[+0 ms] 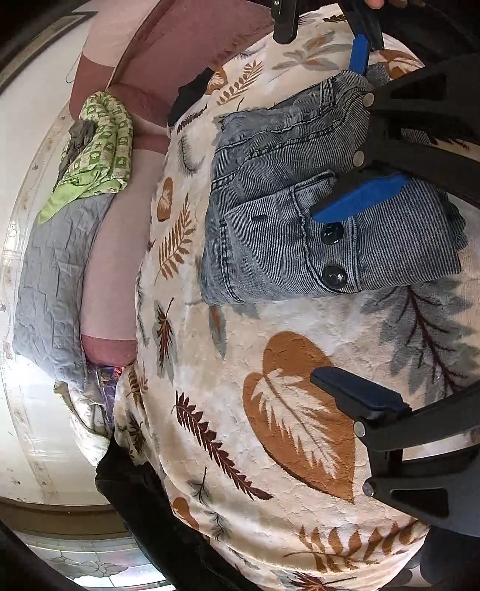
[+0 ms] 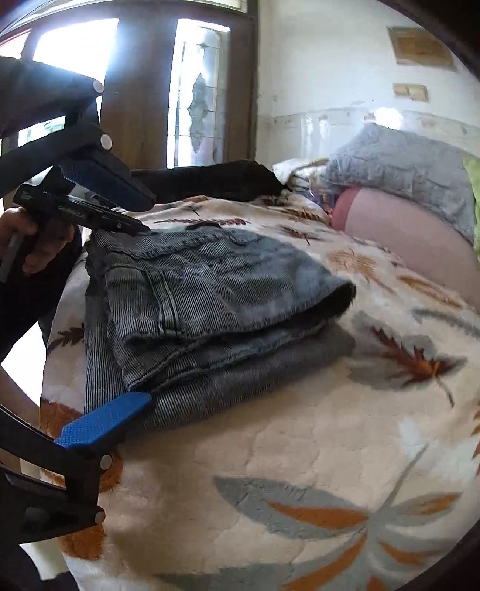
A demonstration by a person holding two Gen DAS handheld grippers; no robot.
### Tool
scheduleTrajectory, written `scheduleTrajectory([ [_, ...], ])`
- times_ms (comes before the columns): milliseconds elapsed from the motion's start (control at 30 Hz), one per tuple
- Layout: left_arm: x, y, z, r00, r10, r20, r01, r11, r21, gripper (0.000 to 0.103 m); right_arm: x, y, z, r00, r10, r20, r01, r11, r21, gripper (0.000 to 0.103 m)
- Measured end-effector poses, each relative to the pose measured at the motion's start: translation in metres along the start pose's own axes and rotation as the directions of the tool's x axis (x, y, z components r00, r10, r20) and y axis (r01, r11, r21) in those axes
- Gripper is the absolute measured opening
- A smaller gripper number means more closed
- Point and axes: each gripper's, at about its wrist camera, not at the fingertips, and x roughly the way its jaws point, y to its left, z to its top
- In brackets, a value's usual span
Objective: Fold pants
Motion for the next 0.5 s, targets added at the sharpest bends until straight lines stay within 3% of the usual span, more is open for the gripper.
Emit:
scheduleTrajectory([
  [100, 0.001, 0.0, -0.001, 1.0, -0.004, 0.0, 0.004, 1.0, -0.01, 0.081, 0.002, 0.0, 0.003, 1.0, -0.025, -0.007, 0.024, 1.0, -0.009, 0.098],
  [300, 0.001, -0.001, -0.002, 1.0, 0.003, 0.007, -0.003, 1.0, -0.011, 0.083, 0.021, 0.015, 0.012, 0.983, -0.17, -0.072, 0.163, 0.982, -0.1, 0.098],
  [367, 0.001, -0.002, -0.003, 1.0, 0.011, 0.012, -0.011, 1.0, -0.006, 0.084, 0.026, 0.024, 0.014, 0.97, -0.225, -0.089, 0.212, 0.968, -0.133, 0.08],
  [400, 0.001, -0.002, -0.003, 1.0, 0.016, 0.015, -0.016, 1.0, -0.003, 0.084, 0.028, 0.027, 0.013, 0.963, -0.248, -0.108, 0.23, 0.961, -0.155, 0.048],
  [433, 0.001, -0.002, -0.003, 1.0, 0.019, 0.017, -0.019, 1.0, -0.001, 0.085, 0.031, 0.03, 0.013, 0.955, -0.272, -0.119, 0.251, 0.954, -0.167, 0.031],
  [500, 0.001, -0.003, -0.004, 0.999, 0.027, 0.023, -0.027, 1.0, 0.004, 0.085, 0.036, 0.038, 0.009, 0.936, -0.333, -0.114, 0.301, 0.925, -0.233, 0.029],
])
